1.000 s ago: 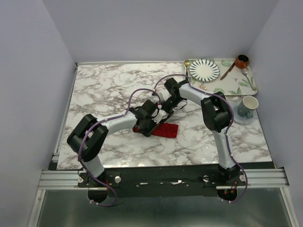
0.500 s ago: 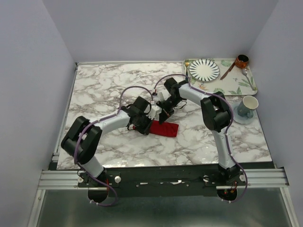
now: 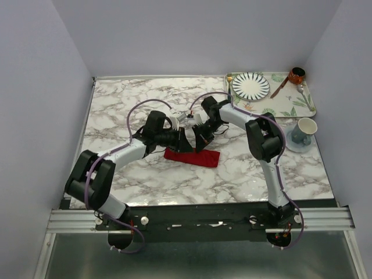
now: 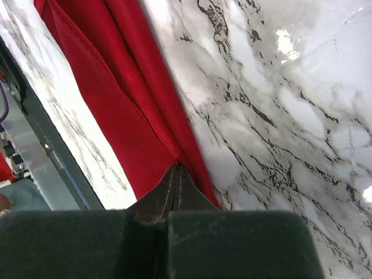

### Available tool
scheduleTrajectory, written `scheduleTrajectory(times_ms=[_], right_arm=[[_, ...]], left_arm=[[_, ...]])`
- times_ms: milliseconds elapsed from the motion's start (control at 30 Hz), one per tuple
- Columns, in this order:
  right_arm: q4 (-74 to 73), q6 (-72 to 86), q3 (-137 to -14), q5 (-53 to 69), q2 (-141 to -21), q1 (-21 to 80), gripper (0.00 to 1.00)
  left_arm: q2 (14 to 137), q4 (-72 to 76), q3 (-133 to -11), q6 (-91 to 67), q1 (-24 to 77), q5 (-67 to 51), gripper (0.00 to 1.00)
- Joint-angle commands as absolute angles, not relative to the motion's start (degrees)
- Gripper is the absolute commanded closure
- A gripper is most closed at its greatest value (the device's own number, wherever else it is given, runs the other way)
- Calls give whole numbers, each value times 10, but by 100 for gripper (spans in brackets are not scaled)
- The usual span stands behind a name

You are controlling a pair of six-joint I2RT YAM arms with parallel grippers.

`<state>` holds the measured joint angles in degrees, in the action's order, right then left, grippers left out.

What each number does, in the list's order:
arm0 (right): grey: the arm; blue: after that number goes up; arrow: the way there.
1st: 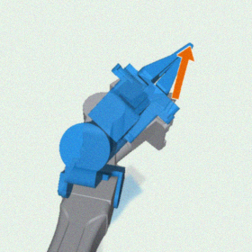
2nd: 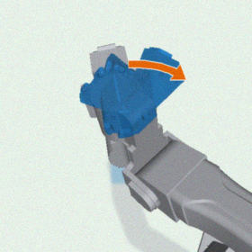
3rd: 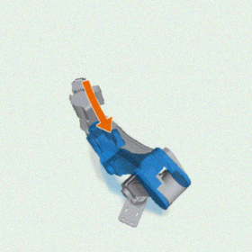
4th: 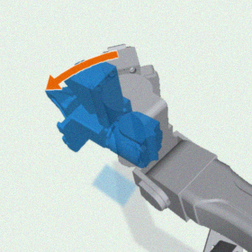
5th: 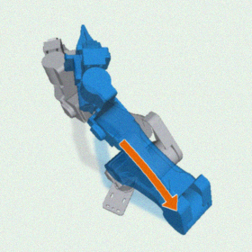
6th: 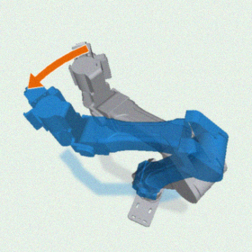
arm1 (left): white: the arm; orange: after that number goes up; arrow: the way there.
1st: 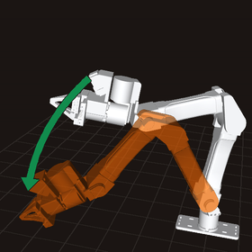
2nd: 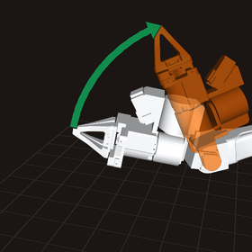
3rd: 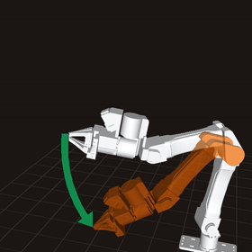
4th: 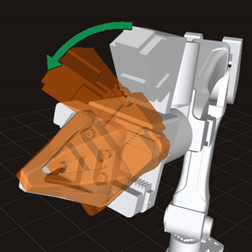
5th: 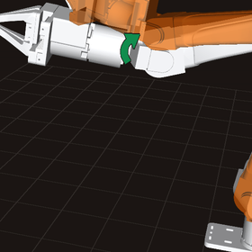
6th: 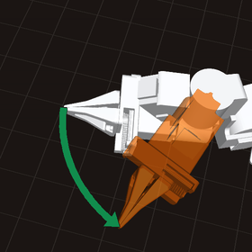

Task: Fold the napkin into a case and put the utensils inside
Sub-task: Smooth out the smaller rectangle-folded napkin at the center of the board.

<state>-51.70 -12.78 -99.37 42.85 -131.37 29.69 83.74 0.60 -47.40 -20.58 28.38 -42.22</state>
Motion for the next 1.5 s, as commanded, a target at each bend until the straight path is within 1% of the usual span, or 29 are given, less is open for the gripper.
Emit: scheduleTrajectory(times_ms=[0,67,133,167,367,433,467,567,633,700,800,933,1133,1267,1467], right_arm=[[-504,-131,-1004,374,-1343,304,99],[-505,-131,-1005,369,-1344,305,99],[-504,-131,-1002,365,-1344,306,99],[-504,-131,-1001,360,-1343,308,99],[-504,-127,-1000,352,-1311,308,98],[-507,-121,-1004,350,-1278,308,95],[-511,-120,-1007,350,-1266,309,89],[-526,-115,-1002,330,-1217,309,80],[-520,-113,-984,316,-1188,309,78],[-512,-111,-948,301,-1153,309,79],[-502,-122,-894,273,-1121,323,82],[-487,-126,-852,258,-1104,355,86],[-453,-110,-834,206,-1121,381,89],[-439,-98,-827,146,-1142,381,92],[-440,-95,-802,120,-1144,381,94]], left_arm=[[924,221,-438,-400,250,-506,75],[971,270,-435,-440,243,-512,76],[1002,289,-432,-462,237,-511,77],[1032,294,-432,-468,233,-508,80],[1132,227,-443,-479,204,-476,92],[1144,204,-446,-470,196,-466,94],[1153,195,-446,-469,195,-462,97],[1161,192,-444,-470,192,-448,100],[1161,189,-445,-470,192,-444,100],[1163,180,-449,-467,193,-442,100],[1165,173,-455,-462,192,-442,100],[1170,164,-461,-460,192,-441,100],[1173,147,-471,-447,192,-444,100],[1175,140,-471,-443,191,-442,100],[1181,129,-476,-434,188,-441,100]])
